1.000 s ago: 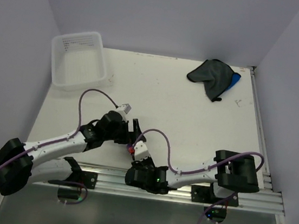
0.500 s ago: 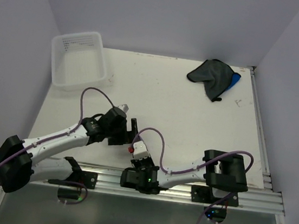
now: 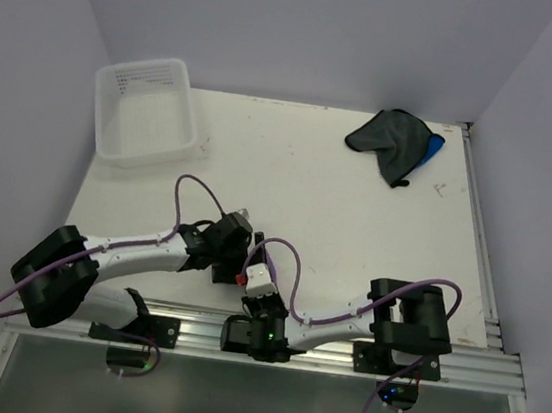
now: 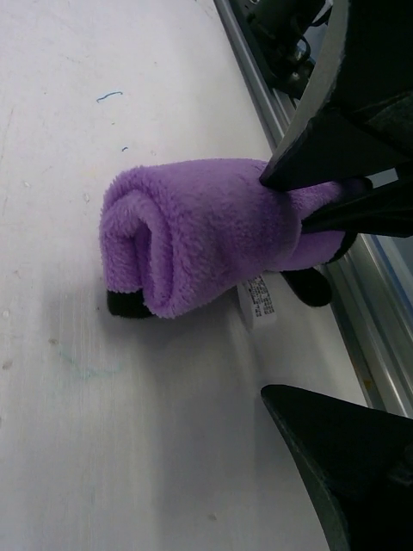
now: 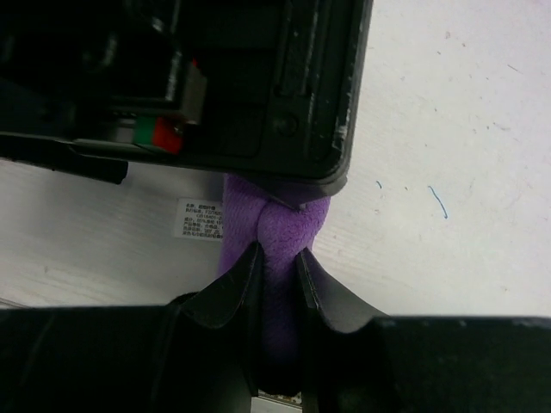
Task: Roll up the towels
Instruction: Roll the towel
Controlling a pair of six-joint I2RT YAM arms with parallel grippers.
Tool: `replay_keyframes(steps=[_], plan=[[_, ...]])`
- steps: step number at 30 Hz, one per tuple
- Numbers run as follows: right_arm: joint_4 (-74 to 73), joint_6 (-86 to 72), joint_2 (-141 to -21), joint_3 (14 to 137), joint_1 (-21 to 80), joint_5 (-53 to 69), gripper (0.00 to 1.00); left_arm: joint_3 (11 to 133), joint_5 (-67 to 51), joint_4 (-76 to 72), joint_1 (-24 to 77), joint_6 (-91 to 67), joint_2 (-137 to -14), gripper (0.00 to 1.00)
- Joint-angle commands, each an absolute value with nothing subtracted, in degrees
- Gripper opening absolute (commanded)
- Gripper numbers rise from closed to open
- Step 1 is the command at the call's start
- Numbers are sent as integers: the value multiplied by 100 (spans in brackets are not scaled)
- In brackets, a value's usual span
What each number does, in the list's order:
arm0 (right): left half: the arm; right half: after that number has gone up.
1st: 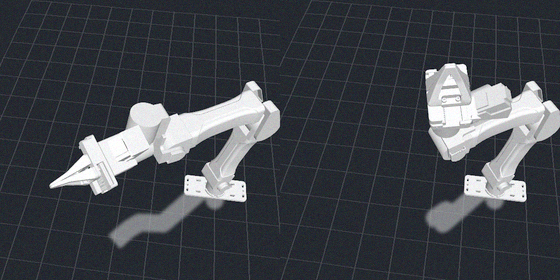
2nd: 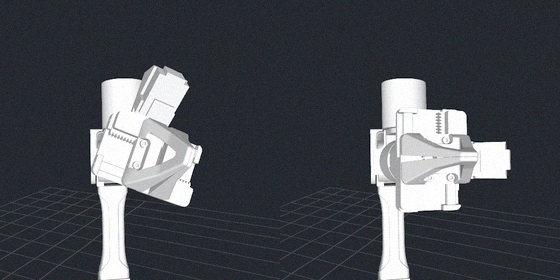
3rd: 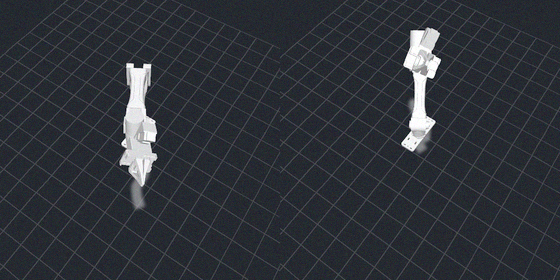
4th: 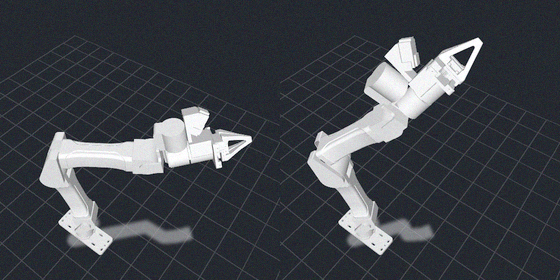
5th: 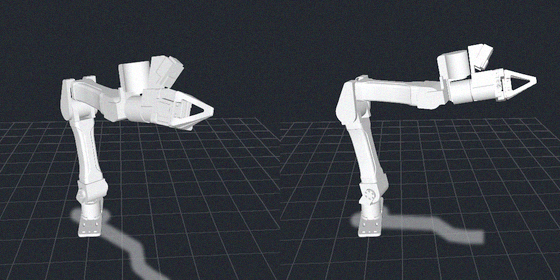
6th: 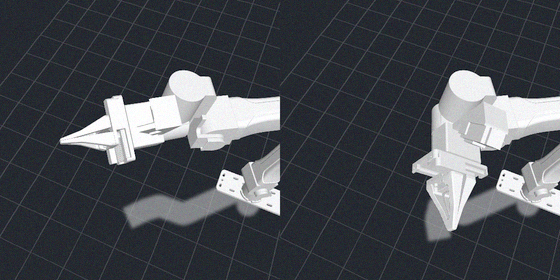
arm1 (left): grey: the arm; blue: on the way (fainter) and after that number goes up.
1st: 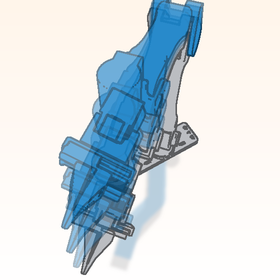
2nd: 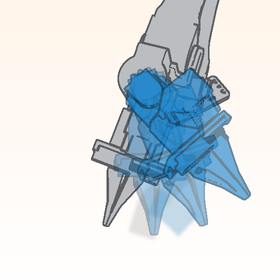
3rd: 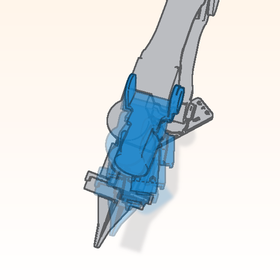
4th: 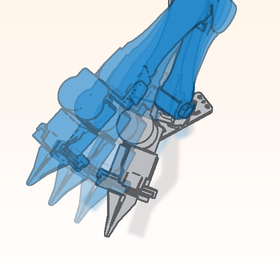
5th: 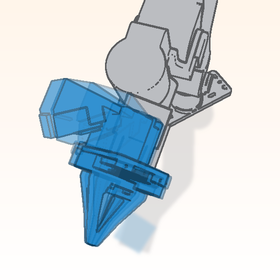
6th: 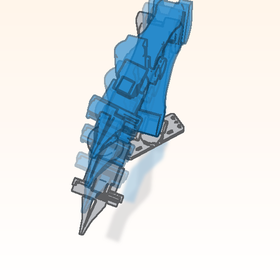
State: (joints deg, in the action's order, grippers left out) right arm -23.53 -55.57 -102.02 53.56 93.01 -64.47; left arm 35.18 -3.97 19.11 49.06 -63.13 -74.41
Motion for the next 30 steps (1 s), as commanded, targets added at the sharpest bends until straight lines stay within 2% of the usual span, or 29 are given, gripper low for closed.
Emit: replay_keyframes(steps=[1,6,8,9,11,12,14,15,18,19,22,24,25,26,28,30], plan=[[-2654,-6152,-10274,5563,9396,-6978,0,3770,-246,1293,5080,-6591,-7813,97],[-2821,-6424,-10248,5555,9422,-7049,0,3850,-158,1169,5177,-6583,-8138,84],[-2804,-6460,-10239,5528,9431,-7049,0,3841,-158,1081,5177,-6592,-8156,69],[-2804,-6495,-10239,5528,9439,-7049,0,3832,-158,1046,5177,-6592,-8182,55],[-2786,-6521,-10231,5511,9440,-7040,0,3823,-158,993,5177,-6592,-8226,42],[-2777,-6521,-10239,5511,9439,-7049,0,3823,-158,976,5177,-6566,-8261,31],[-2760,-6521,-10222,5502,9439,-7040,0,3832,-184,958,5177,-6557,-8366,22],[-2760,-6513,-10196,5493,9439,-7040,0,3832,-193,949,5185,-6548,-8419,15],[-2725,-6513,-10152,5458,9439,-7014,0,3823,-246,905,5194,-6513,-8560,4],[-2725,-6513,-10134,5432,9439,-7005,0,3815,-237,897,5194,-6504,-8587,1],[-2742,-6521,-10055,5397,9439,-6970,19,3788,-272,896,5203,-6478,-8622,0],[-2768,-6530,-10002,5370,9439,-6952,23,3779,-264,914,5221,-6434,-8613,0],[-2803,-6591,-9932,5344,9439,-6943,34,3753,-264,931,5221,-6425,-8605,0],[-2926,-6740,-9879,5318,9439,-6935,41,3727,-264,949,5221,-6407,-8578,0],[-2997,-6846,-9652,5187,9439,-6891,48,3657,-203,1002,5230,-6329,-8552,0],[-2936,-6934,-9423,4924,9448,-6847,50,3525,-158,976,5229,-6258,-8482,0]])
